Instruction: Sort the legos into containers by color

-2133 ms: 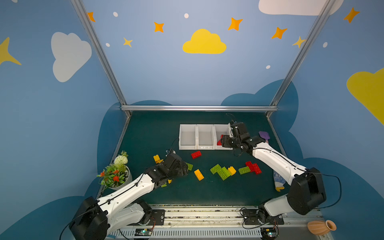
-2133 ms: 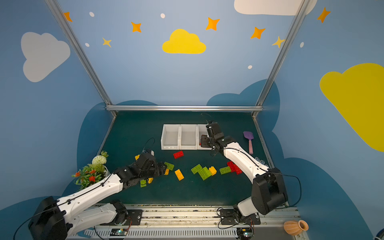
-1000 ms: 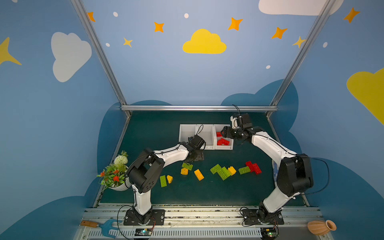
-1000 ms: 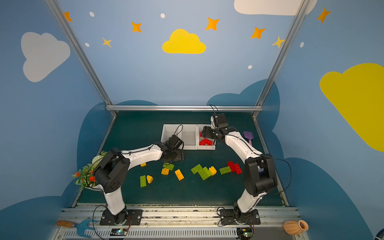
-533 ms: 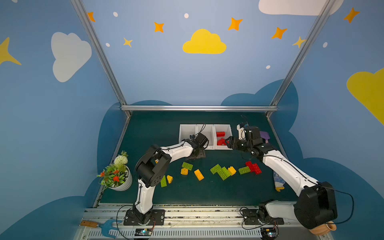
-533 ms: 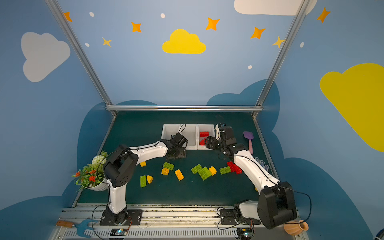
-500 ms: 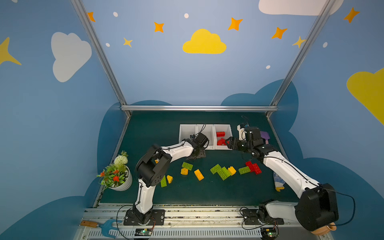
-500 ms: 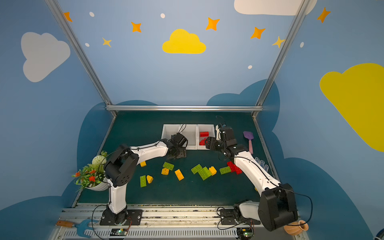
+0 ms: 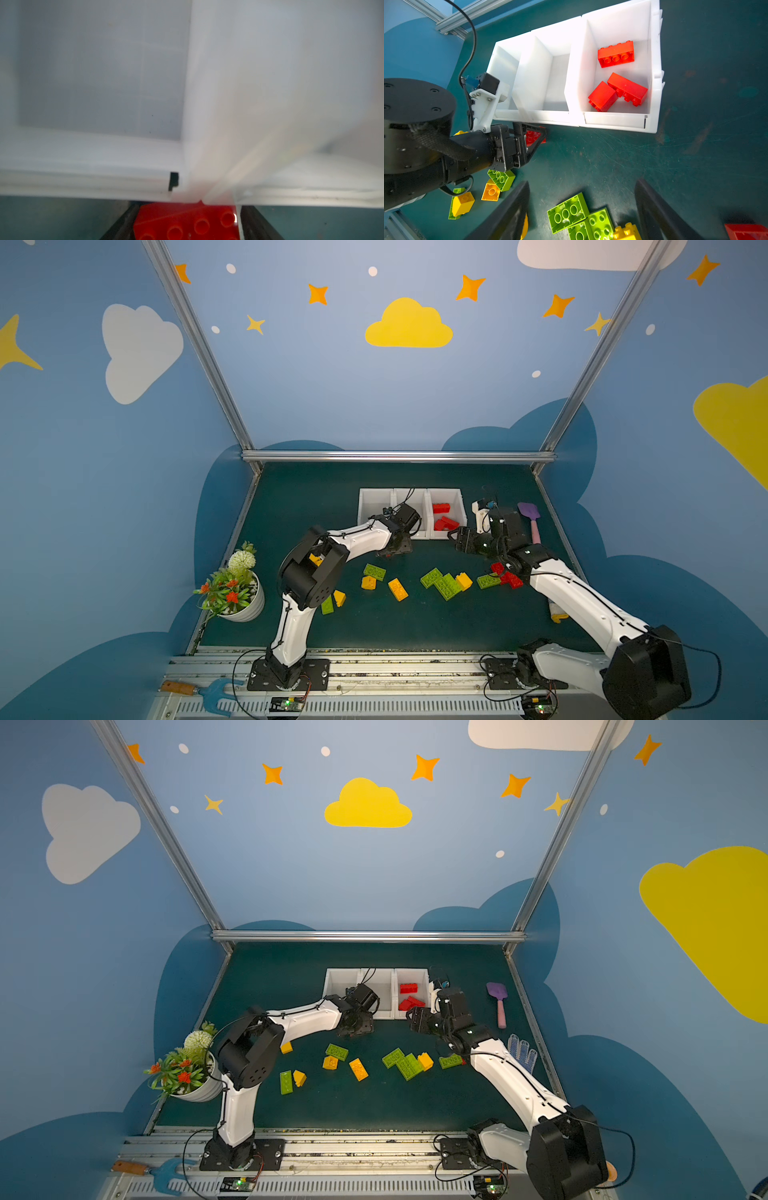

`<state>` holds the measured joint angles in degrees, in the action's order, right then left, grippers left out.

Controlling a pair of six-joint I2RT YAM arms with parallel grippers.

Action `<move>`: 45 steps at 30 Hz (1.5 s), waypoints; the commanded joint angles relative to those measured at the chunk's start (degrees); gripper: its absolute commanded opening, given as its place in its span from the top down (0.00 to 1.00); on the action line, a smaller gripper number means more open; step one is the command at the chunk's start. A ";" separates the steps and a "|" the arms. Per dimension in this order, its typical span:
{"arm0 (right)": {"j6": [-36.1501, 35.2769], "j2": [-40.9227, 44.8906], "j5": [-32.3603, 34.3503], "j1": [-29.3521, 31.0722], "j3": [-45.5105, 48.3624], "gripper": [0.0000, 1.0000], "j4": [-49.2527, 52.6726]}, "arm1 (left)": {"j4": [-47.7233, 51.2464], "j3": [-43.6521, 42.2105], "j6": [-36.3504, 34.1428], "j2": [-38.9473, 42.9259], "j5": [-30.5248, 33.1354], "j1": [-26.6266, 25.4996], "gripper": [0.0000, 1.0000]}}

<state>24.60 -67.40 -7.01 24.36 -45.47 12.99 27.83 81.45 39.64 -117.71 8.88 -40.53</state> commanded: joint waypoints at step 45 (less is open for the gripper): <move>6.50 24.94 4.06 1.66 19.11 0.22 6.42 | 12.83 36.25 -11.17 -8.02 -4.01 -4.11 0.48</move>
<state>30.79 -43.27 -2.20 25.71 -27.18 18.11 36.93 112.84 30.59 -122.37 6.28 -44.49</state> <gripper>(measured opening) 0.782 0.619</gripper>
